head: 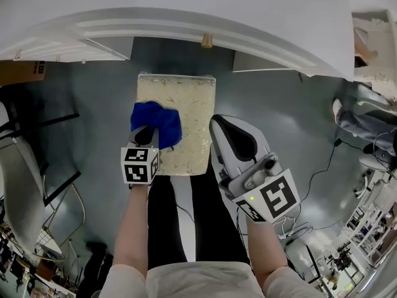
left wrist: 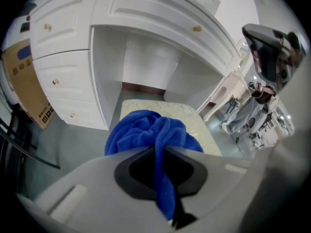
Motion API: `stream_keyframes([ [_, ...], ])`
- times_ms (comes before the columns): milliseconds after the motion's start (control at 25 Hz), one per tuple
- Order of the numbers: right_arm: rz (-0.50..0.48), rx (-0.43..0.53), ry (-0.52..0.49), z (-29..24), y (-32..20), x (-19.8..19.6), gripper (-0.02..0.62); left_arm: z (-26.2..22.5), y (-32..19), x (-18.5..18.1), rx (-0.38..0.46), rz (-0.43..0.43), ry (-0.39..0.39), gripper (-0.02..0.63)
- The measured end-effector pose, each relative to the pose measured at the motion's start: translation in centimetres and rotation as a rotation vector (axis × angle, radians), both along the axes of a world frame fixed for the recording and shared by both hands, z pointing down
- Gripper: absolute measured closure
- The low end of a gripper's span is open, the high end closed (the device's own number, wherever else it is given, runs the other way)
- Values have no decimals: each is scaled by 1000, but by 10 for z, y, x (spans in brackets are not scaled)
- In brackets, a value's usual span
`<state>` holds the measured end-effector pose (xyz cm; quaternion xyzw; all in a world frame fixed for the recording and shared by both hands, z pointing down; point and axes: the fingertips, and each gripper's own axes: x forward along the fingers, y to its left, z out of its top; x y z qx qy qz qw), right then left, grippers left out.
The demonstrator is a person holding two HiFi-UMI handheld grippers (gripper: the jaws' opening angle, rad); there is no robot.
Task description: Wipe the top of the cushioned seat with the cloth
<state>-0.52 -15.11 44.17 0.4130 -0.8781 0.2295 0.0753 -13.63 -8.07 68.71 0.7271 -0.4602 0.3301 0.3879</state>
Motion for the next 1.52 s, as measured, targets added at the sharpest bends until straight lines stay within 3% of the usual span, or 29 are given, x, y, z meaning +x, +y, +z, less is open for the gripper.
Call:
stream_keyframes([
  [440,12,14,-5,-4,21,-32,600,1,19,-19,-4,6,16,577],
  [1040,150,6,32,-10,71,-28,600,2,71,-16,-25,140,30,577],
  [1280,168,6,37,-13,84,-9,600,2,72,-13,-41,114,26,577],
  [1520,132,8,29,-13,94,19,600,4,70,-9,-13,49,-42,578],
])
